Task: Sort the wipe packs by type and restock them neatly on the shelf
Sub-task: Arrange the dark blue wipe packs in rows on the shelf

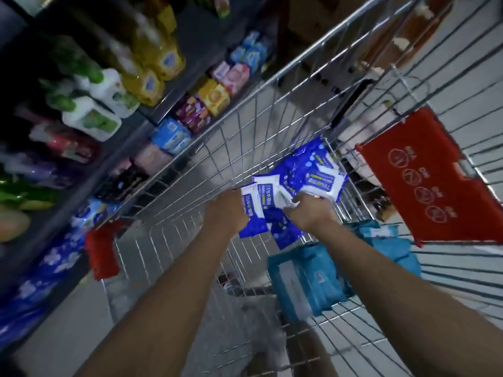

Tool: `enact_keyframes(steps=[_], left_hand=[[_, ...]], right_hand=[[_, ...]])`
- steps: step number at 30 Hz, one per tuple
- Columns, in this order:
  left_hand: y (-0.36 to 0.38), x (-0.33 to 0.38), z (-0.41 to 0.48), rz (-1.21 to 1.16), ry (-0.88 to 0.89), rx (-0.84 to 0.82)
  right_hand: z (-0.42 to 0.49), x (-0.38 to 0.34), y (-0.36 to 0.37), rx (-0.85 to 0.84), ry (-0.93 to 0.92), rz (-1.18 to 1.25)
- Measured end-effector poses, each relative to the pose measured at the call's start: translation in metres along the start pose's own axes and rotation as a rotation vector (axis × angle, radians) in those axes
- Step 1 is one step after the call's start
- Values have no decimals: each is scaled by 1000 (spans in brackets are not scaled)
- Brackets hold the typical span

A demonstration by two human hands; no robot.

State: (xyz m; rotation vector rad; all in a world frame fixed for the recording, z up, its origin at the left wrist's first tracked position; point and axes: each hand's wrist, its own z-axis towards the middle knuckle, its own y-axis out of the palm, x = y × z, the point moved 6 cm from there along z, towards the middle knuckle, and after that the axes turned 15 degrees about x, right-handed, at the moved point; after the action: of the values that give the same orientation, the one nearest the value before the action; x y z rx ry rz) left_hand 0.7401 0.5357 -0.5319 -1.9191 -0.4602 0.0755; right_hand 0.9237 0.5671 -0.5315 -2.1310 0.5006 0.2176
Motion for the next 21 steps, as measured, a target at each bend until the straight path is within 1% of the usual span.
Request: enact_keyframes(steps=[2, 4, 7, 8, 10, 11, 13, 14, 15, 16, 17, 19, 20, 21], left_hand=[[20, -7, 10, -42, -60, 1], [50, -14, 17, -146, -143, -47], [97, -7, 9, -270, -249, -238], [109, -6, 5, -283, -279, -257], [120, -4, -1, -338, -322, -198], [121, -4, -1, -408, -343, -130], [113, -8, 0, -546, -346, 60], [108, -11, 2, -536, -320, 144], [102, -12, 5, -438, -259, 189], [98, -10, 9, -291, -145, 198], [95, -5, 13, -152, -3, 176], [98, 3, 20, 57, 243, 51], [96, 4, 24, 133, 313, -2], [97, 4, 27, 179, 333, -49]], right_hand=[[20, 2, 24, -39, 54, 94], [37, 2, 45, -56, 101, 176], [55, 1, 66, -37, 174, 294], [61, 0, 72, -3, 194, 339], [68, -3, 82, 66, 245, 434], [68, -5, 87, 79, 270, 480], [63, -11, 95, 61, 282, 525], [60, -14, 96, 64, 254, 515], [56, -15, 92, 77, 207, 486], [53, -16, 86, 86, 155, 448], [50, -14, 78, 97, 100, 401], [46, -3, 61, 126, 19, 263], [44, 4, 52, 145, -9, 199], [42, 10, 43, 164, -29, 152]])
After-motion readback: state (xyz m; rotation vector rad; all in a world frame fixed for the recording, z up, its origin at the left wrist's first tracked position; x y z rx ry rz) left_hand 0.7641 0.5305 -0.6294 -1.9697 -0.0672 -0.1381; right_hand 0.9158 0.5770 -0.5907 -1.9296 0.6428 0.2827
